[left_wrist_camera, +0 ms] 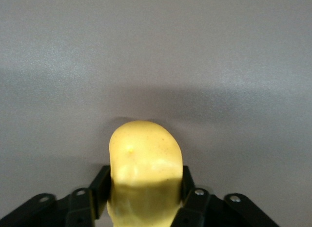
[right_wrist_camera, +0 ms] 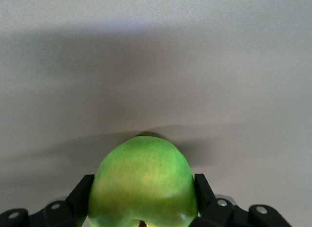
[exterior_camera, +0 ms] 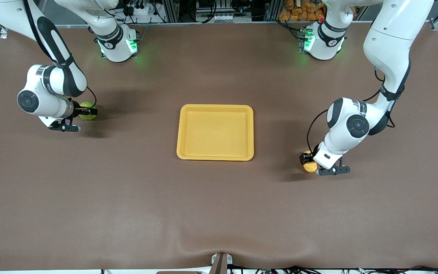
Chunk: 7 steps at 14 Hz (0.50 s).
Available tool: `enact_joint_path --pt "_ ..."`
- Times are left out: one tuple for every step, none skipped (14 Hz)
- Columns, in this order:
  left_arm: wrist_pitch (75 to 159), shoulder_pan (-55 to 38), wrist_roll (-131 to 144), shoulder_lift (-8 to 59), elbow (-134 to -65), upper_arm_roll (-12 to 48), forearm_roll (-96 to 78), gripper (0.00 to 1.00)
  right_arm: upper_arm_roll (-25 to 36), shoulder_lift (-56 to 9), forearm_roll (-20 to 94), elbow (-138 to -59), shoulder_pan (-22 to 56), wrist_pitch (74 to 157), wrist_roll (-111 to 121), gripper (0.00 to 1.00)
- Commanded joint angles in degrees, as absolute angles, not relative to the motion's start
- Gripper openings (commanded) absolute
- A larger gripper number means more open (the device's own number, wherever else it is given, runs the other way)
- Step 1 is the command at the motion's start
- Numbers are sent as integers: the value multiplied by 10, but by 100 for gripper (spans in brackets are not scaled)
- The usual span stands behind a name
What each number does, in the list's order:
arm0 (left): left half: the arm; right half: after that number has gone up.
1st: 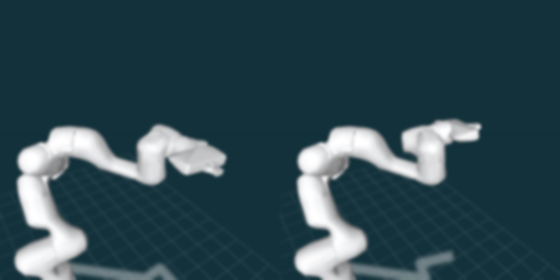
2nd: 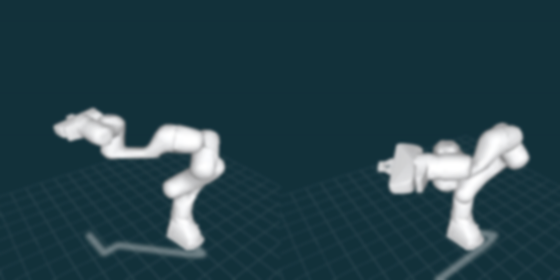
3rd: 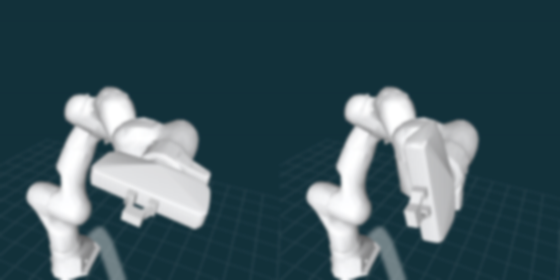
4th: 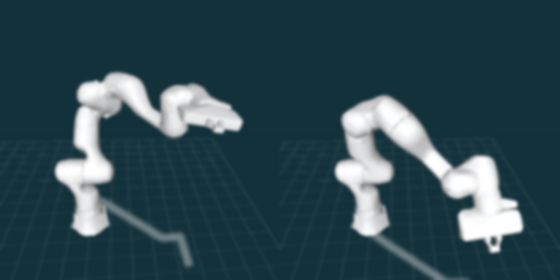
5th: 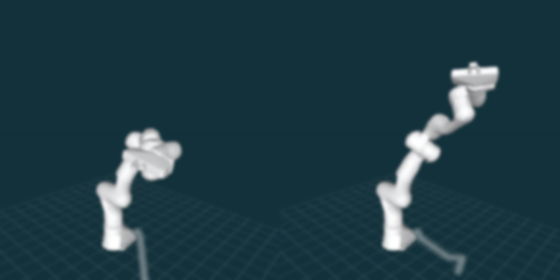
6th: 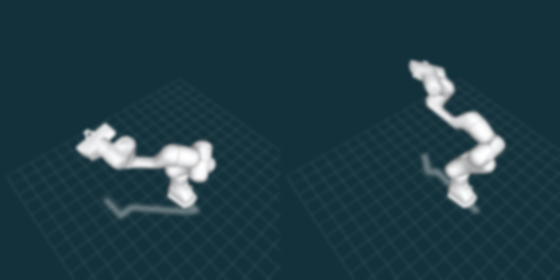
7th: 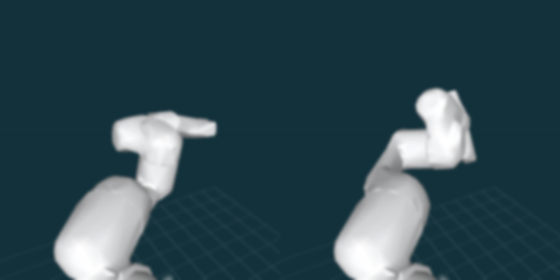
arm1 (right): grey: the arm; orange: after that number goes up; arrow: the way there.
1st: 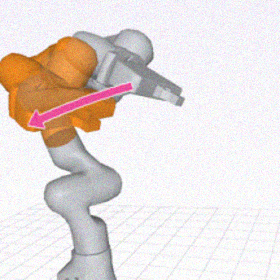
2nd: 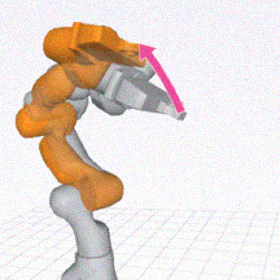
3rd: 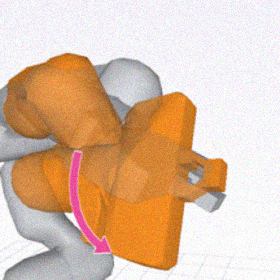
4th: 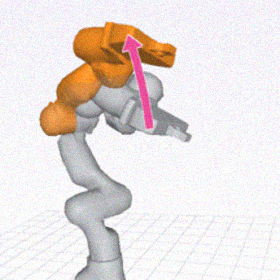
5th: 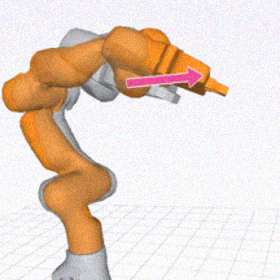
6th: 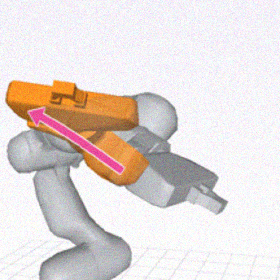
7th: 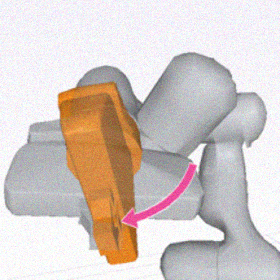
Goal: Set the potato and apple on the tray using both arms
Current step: 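Lower and close the left gripper on the yellow potato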
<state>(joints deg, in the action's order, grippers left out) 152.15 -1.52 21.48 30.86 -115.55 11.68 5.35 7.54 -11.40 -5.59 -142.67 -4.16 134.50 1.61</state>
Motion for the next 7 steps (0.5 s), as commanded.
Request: enact_joint_path --pt "1496 -32 221 291 -1153 119 63 6 73 -110 -69 -1438 -54 1352 4 8" --pt "1472 -45 223 280 -1150 119 63 6 73 -109 -69 -1437 -59 1350 4 0" --pt "1451 -60 229 267 -1149 119 63 6 72 -109 -69 -1436 -68 1349 9 0" --pt "1436 -75 241 257 -1148 119 63 6 72 -106 -69 -1432 -70 1348 11 0" --pt "1431 -94 252 251 -1147 119 62 5 72 -105 -69 -1425 -69 1338 11 0" --pt "1431 -118 271 248 -1146 119 62 5 71 -105 -69 -1407 -69 1312 10 0" --pt "1430 -143 298 247 -1141 118 62 5 70 -105 -68 -1390 -68 1284 10 0"
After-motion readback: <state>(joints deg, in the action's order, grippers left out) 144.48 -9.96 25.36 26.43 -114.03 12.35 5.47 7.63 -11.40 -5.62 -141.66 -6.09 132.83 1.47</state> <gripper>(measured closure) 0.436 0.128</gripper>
